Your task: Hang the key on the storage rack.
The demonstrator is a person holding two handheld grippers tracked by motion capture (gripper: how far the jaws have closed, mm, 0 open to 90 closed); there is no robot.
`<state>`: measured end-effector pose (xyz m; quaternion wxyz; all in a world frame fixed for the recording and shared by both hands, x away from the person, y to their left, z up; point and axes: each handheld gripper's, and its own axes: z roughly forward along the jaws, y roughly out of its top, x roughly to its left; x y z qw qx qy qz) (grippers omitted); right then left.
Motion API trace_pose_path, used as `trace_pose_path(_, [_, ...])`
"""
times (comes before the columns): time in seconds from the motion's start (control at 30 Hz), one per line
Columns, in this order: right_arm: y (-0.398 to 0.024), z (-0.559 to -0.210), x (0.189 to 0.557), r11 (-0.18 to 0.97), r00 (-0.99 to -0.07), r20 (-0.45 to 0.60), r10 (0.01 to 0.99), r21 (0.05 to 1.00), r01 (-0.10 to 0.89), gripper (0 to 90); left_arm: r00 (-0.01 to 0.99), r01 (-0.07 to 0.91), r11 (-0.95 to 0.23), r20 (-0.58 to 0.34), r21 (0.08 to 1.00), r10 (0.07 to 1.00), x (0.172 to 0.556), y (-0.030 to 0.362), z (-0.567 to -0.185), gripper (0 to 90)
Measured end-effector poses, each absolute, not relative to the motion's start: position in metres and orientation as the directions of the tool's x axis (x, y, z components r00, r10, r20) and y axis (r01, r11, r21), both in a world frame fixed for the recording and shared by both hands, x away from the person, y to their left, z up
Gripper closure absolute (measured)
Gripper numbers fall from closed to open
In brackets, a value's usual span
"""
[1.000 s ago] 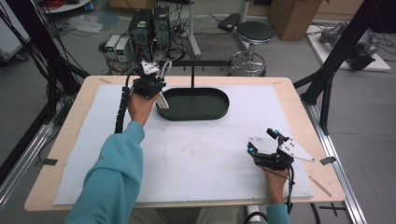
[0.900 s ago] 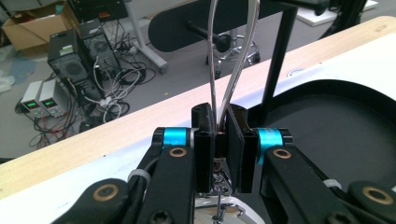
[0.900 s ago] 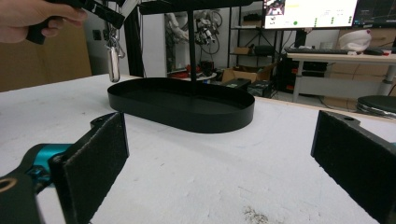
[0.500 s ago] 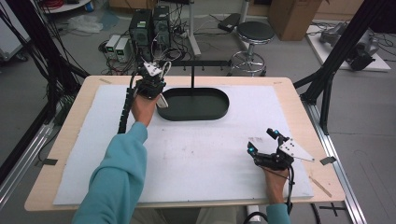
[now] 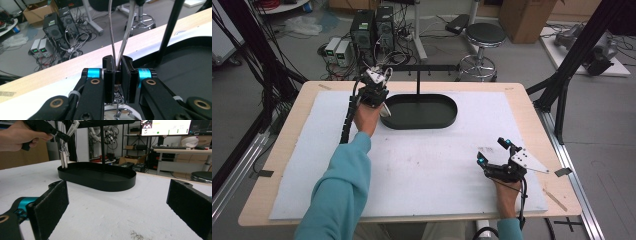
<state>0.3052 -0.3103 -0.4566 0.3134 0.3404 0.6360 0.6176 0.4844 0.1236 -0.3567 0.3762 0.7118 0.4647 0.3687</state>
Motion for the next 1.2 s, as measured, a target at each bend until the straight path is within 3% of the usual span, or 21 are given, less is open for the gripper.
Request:
trace_pose_path(0.13, [-0.310, -0.457, 0.305, 0.003, -0.573, 0.025, 0.819, 0.999, 0.047, 3.4, 0.294, 0.390, -0.293, 0.184, 0.873, 0.938, 0.487, 0.125, -0.359, 81.8])
trace_pose_path(0.47, [-0.310, -0.457, 0.305, 0.003, -0.573, 0.024, 0.819, 0.999, 0.047, 3.4, 0.334, 0.398, -0.245, 0.108, 0.884, 0.936, 0.492, 0.129, -0.364, 81.4])
trace_pose_path(0.6, [-0.310, -0.457, 0.305, 0.003, -0.572, 0.024, 0.820, 0.999, 0.046, 3.4, 0.348, 0.379, -0.280, 0.145, 0.882, 0.926, 0.492, 0.130, -0.365, 81.0])
trace_pose_path(0.73, [-0.310, -0.457, 0.305, 0.003, -0.572, 0.025, 0.820, 0.999, 0.047, 3.5, 0.372, 0.371, -0.271, 0.125, 0.888, 0.920, 0.493, 0.133, -0.366, 77.2])
trace_pose_path(0.83, [-0.310, -0.457, 0.305, 0.004, -0.571, 0.023, 0.821, 0.999, 0.047, 3.5, 0.387, 0.369, -0.273, 0.121, 0.888, 0.914, 0.494, 0.138, -0.366, 64.0])
trace_pose_path(0.93, [-0.310, -0.457, 0.305, 0.007, -0.569, 0.018, 0.822, 0.999, 0.041, 3.4, 0.407, 0.399, -0.219, 0.042, 0.890, 0.912, 0.495, 0.147, -0.364, 49.6])
trace_pose_path(0.97, [-0.310, -0.457, 0.305, 0.007, -0.569, 0.018, 0.822, 0.999, 0.041, 3.4, 0.416, 0.400, -0.200, 0.017, 0.894, 0.909, 0.494, 0.150, -0.364, 49.6])
trace_pose_path(1.0, [-0.310, -0.457, 0.305, 0.004, -0.569, 0.022, 0.822, 0.999, 0.045, 3.4, 0.431, 0.390, -0.187, 0.001, 0.902, 0.902, 0.493, 0.154, -0.362, 40.6])
trace_pose_path(1.03, [-0.310, -0.457, 0.305, 0.004, -0.569, 0.022, 0.822, 0.999, 0.045, 3.4, 0.446, 0.370, -0.176, -0.008, 0.912, 0.895, 0.490, 0.156, -0.362, 40.6])
trace_pose_path(1.07, [-0.310, -0.457, 0.305, 0.004, -0.571, 0.023, 0.821, 0.999, 0.046, 3.4, 0.454, 0.356, -0.171, -0.010, 0.919, 0.891, 0.488, 0.159, -0.360, 28.7])
trace_pose_path(1.1, [-0.310, -0.457, 0.305, 0.004, -0.571, 0.023, 0.821, 0.999, 0.046, 3.4, 0.467, 0.339, -0.169, -0.010, 0.925, 0.884, 0.485, 0.163, -0.358, 28.7])
trace_pose_path(1.17, [-0.310, -0.457, 0.305, 0.005, -0.570, 0.019, 0.821, 0.999, 0.041, 3.4, 0.501, 0.301, -0.150, -0.022, 0.942, 0.865, 0.479, 0.170, -0.354, 7.0])
trace_pose_path(1.2, [-0.310, -0.457, 0.305, 0.005, -0.570, 0.019, 0.821, 0.999, 0.041, 3.4, 0.516, 0.298, -0.130, -0.045, 0.946, 0.855, 0.476, 0.175, -0.353, 7.0])
